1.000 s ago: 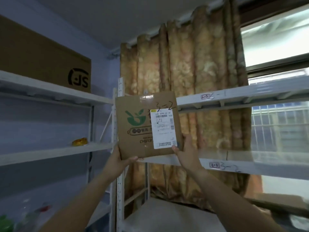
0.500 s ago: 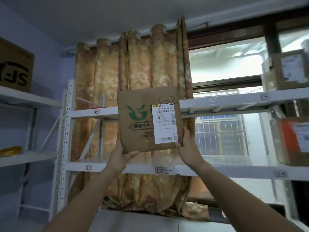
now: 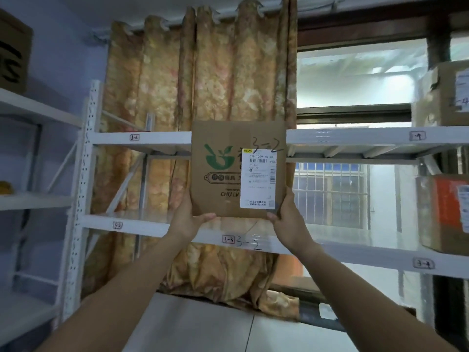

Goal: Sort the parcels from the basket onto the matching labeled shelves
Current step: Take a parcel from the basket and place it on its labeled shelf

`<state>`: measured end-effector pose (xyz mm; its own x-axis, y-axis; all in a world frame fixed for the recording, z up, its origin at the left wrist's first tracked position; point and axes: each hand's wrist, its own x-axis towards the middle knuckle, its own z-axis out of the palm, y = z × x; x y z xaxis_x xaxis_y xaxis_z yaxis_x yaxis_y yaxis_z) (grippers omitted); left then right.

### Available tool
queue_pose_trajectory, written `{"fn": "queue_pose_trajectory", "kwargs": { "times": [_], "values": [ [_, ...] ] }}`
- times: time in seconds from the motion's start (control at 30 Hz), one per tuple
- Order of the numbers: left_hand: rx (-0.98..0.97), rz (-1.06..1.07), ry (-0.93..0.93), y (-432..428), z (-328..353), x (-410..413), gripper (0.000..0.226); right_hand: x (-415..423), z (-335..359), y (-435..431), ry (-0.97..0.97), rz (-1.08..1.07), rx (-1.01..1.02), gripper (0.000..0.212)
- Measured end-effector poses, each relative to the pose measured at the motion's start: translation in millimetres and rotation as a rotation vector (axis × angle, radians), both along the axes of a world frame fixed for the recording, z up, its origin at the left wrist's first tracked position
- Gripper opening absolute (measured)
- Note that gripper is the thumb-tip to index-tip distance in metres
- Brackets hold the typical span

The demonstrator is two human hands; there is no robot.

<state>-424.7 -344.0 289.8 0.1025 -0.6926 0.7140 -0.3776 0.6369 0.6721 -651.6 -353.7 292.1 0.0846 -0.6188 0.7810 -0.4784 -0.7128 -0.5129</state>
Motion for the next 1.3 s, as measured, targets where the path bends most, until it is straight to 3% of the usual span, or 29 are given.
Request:
{"fn": "queue_pose_trajectory", "kwargs": {
  "times": [0.13, 0.23, 0.33, 0.73, 0.87, 1.0, 1.13, 1.3],
  "values": [
    [0.066, 0.081, 0.0, -22, -9, 39, 0.11, 42, -12, -32, -0.017, 0.051, -0.033, 0.073],
    [0.107, 0.095, 0.004, -42, -16, 75, 0.108, 81, -18, -57, 0.001, 0.08, -0.045, 0.081],
    [0.107, 0.08, 0.02, -68, -22, 117, 0.108, 122, -29, -89, -0.006, 0.068, -0.047, 0.072],
    [0.082, -0.018, -0.077, -175, -14, 261, 0.102, 265, -36, -167, -0.104, 0.023, 0.008, 0.073],
    [0.103, -0.072, -0.037, -210, -21, 288, 0.102, 292, -36, -194, -0.08, -0.003, 0.028, 0.077],
    [0.107, -0.149, 0.093, -239, -23, 303, 0.093, 310, -31, -222, -0.077, 0.012, 0.045, 0.083],
    [0.072, -0.149, 0.082, -273, -29, 308, 0.077, 317, -34, -250, -0.086, -0.007, 0.066, 0.091],
    [0.073, -0.124, 0.026, -306, -36, 315, 0.097, 323, -39, -293, -0.128, -0.008, 0.153, 0.073]
  ]
}}
